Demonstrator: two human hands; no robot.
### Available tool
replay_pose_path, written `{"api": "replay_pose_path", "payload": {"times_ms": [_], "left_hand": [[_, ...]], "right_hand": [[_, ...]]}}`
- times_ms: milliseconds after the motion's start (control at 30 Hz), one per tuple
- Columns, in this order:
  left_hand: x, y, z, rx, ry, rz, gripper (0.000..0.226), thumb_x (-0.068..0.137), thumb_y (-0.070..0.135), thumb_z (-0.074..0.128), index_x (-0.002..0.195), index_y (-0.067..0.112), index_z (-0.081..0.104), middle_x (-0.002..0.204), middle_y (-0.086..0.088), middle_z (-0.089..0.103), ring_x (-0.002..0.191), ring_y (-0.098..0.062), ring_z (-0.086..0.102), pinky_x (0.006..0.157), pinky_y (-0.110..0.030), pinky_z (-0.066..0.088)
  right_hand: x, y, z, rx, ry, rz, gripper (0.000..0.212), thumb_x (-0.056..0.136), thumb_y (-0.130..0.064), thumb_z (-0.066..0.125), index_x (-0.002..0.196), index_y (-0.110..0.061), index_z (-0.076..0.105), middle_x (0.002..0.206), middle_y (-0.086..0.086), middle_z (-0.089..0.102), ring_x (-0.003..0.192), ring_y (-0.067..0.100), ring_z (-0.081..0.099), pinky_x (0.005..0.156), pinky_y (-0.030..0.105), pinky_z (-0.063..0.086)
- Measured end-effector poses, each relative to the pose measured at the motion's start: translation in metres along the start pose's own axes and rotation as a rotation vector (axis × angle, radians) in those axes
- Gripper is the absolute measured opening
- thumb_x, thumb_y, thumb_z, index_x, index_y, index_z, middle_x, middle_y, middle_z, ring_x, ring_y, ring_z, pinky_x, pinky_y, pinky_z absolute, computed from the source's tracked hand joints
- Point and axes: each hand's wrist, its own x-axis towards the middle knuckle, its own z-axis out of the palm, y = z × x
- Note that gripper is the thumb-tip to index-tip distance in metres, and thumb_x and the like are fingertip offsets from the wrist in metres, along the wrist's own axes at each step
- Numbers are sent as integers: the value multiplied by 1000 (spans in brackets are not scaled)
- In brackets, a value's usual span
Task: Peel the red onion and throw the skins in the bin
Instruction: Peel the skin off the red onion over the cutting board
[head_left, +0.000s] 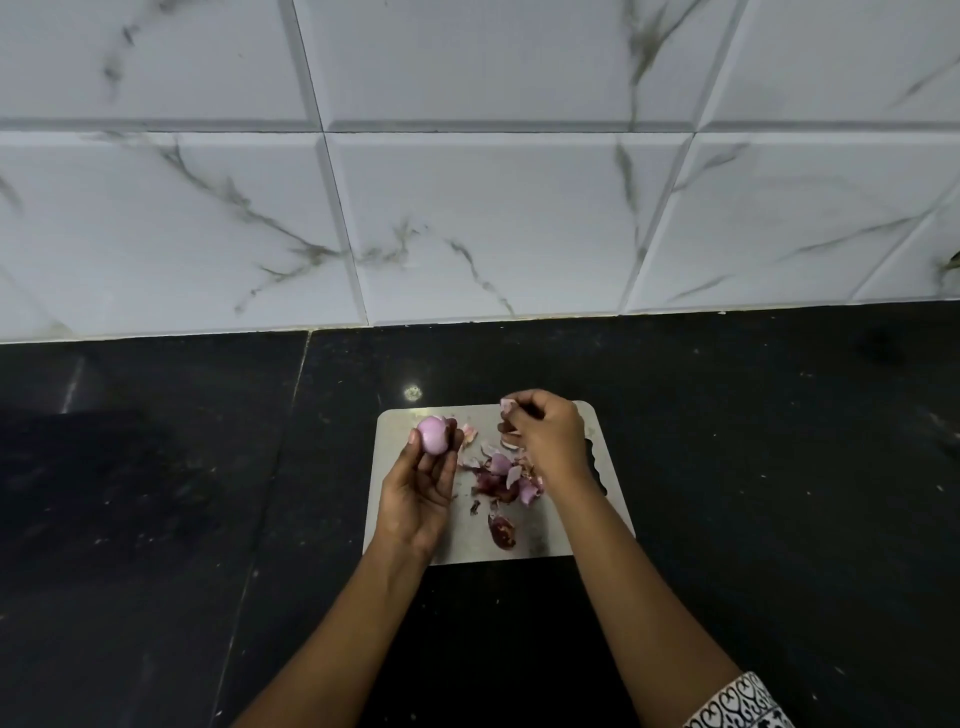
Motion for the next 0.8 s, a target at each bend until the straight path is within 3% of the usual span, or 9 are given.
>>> {"api": "replay_pose_path", "payload": {"times_ms": [67,133,167,233,333,433,567,700,800], "left_hand": [[-1,1,-1,-61,-44,-43,30,86,19,53,84,-1,76,96,-15,73,87,-24,72,83,-27,55],[0,2,0,-96,-90,-98,31,70,15,71,95,-5,73,106,-19,70,96,-29,70,87,-31,54],[1,2,-1,-115,-118,-120,46,59,11,82,100,-6,71,110,-20,68,99,-30,69,86,-32,55],[2,2,-3,-160,-162,-154,69,44,7,90,107,-7,68,113,-22,66,101,-32,67,82,-34,58],[0,1,-1,-126,-164,-169,54,65,11,79,113,-7,62,110,-21,67,97,-29,70,78,-34,59],[3,1,-1,-87,-105,-168,35,97,21,40,113,-3,61,99,-16,71,83,-20,72,72,-29,60],[3,1,1,-9,-120,-159,53,101,24,32,83,2,76,85,-13,74,72,-16,72,69,-27,58],[5,2,1,6,-155,-153,50,100,30,34,92,5,76,95,-10,72,82,-16,71,81,-30,55],[5,3,2,3,-159,-151,48,100,31,33,98,5,74,96,-9,72,81,-14,71,79,-28,56]], "right_hand": [[-5,5,-4,-387,-96,-123,15,89,-12,60,99,-17,70,93,-3,67,78,11,65,66,16,52],[-9,6,-2,-661,-226,-145,24,89,-19,60,112,-18,67,108,-1,63,88,15,64,71,24,54],[-11,5,-1,-689,-244,-152,26,89,-22,61,114,-18,66,114,1,62,93,19,64,74,32,55],[-16,-3,1,-613,-190,-203,25,89,-24,60,113,-19,67,116,1,61,98,19,62,74,33,53],[-17,-14,4,-485,-176,-303,24,88,-19,61,111,-20,67,111,-1,63,97,12,60,81,25,49],[-16,-24,6,-555,-363,-370,34,85,-22,65,119,-23,62,118,-3,60,105,11,54,85,28,47],[-13,-26,9,-683,-438,-455,40,80,-23,70,119,-22,61,116,-2,62,105,14,51,84,25,40],[-14,-26,14,-663,-338,-527,28,76,-24,73,103,-19,66,101,-2,64,91,10,50,73,21,37],[-15,-26,15,-694,-296,-561,24,76,-27,73,97,-18,65,96,-2,63,87,9,48,67,22,35]]}}
